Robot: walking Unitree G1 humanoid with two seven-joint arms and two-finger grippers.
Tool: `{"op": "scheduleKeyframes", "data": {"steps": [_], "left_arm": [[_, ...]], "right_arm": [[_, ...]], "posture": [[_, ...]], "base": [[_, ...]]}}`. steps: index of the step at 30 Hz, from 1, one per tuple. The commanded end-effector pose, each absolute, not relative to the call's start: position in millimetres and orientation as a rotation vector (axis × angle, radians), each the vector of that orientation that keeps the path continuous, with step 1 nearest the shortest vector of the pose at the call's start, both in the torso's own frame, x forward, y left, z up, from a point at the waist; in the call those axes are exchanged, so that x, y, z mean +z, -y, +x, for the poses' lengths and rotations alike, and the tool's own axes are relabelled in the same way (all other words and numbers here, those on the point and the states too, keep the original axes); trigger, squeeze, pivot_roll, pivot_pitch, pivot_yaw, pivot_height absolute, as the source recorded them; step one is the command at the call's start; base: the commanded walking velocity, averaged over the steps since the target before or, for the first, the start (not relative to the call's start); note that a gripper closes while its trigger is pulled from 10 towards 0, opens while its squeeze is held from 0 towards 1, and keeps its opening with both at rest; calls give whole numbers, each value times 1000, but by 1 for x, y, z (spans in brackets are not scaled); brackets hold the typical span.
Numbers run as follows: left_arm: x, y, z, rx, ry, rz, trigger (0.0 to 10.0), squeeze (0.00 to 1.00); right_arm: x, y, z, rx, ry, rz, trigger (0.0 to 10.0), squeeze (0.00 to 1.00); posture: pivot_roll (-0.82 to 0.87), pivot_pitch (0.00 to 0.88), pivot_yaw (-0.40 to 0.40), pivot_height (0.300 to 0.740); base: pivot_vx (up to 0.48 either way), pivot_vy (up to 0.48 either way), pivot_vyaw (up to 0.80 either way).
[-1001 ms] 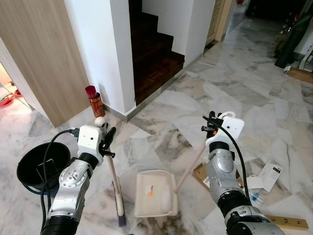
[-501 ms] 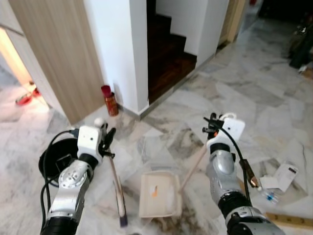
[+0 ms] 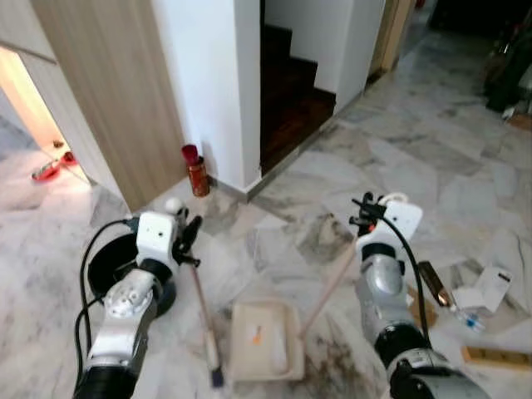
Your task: Sweep floor
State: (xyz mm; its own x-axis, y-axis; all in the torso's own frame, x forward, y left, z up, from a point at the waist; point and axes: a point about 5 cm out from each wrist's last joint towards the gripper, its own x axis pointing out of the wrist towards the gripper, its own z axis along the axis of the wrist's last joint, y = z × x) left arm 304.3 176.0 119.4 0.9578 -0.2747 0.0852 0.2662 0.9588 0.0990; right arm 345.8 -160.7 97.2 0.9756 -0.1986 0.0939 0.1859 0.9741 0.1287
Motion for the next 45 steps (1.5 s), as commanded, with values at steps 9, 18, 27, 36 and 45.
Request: {"op": "scheduleKeyframes", "data": {"steps": [9,18,27,36,45], "left_arm": [[131,-183,307,-258,137,124,10000,0],[131,-183,308,-260,138,128,10000,0],[132,-186,306,-254,140,135,10000,0],[131,-190,307,-244,135,144,10000,0],[129,-194,307,-229,128,150,10000,0]], "right_arm": [[111,152,352,-164,163,130,10000,0],[111,151,352,-162,159,137,10000,0],[110,150,352,-161,156,146,10000,0],[110,157,352,-185,151,139,10000,0],[124,166,358,-285,187,403,10000,0]], "posture": [[196,0,-7,740],[200,0,-8,740],[207,0,-9,740],[204,0,-11,740],[203,0,-13,740]], "base": [[0,157,800],[0,0,590],[0,0,0],[0,0,0],[0,0,0]]}}
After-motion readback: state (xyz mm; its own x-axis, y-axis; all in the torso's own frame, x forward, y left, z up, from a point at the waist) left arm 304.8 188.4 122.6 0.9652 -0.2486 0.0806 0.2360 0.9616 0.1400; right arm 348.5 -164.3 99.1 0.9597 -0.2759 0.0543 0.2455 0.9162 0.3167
